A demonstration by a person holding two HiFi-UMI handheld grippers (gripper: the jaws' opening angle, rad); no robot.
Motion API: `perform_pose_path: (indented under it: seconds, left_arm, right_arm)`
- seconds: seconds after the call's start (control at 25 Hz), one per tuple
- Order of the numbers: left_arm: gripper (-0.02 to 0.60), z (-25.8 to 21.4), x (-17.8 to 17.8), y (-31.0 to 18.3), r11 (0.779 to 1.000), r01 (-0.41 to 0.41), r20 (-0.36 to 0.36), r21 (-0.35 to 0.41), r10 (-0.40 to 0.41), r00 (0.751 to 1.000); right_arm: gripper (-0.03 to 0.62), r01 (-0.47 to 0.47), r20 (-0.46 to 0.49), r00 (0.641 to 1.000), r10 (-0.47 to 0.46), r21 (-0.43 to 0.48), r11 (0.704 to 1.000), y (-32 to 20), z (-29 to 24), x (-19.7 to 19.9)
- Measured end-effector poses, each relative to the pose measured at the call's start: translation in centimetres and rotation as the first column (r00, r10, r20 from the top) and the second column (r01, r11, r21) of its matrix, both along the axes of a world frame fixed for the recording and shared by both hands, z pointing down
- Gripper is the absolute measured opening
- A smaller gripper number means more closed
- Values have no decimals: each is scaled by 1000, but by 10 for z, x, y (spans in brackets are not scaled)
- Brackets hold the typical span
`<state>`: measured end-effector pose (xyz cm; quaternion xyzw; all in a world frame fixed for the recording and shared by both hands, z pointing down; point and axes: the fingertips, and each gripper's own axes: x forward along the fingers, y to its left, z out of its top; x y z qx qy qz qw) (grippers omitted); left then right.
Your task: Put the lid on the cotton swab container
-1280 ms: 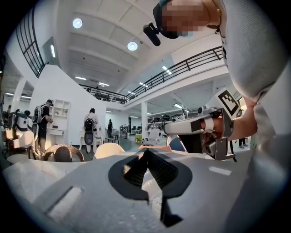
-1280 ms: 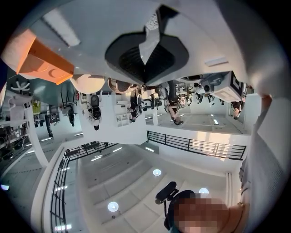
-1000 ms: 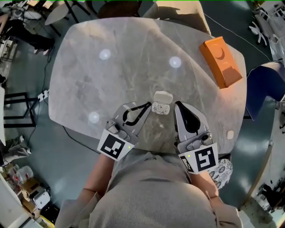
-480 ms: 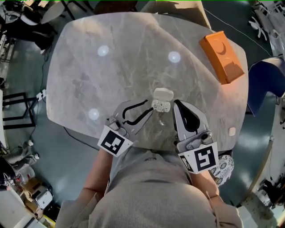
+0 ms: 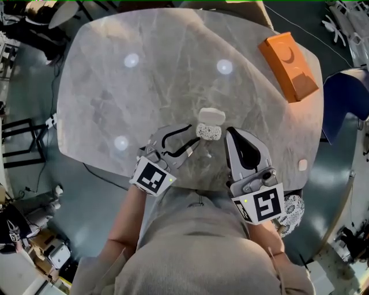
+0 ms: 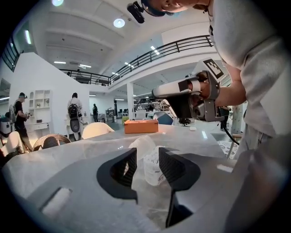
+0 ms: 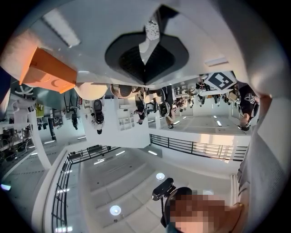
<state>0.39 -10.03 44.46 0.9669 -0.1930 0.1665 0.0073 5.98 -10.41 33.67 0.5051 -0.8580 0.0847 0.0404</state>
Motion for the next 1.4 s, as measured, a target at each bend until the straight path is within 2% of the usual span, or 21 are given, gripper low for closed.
perform_pose_path:
  seconds: [0.36, 0.88, 1.4]
  left_arm:
    - [170, 31, 6, 8, 999, -37, 57, -31, 38, 998]
    - [250, 53, 18, 12, 992, -108, 146, -58, 116, 982]
    - [264, 63, 31, 10, 984, -151, 189, -99, 167, 968]
  right_arm:
    - [1, -6, -3, 1000, 6, -5, 1000, 3, 2, 4]
    - [2, -11, -8, 1000, 11, -16, 1000, 1, 3, 7]
    - [2, -33, -11, 999, 32, -18, 999, -2, 4, 14]
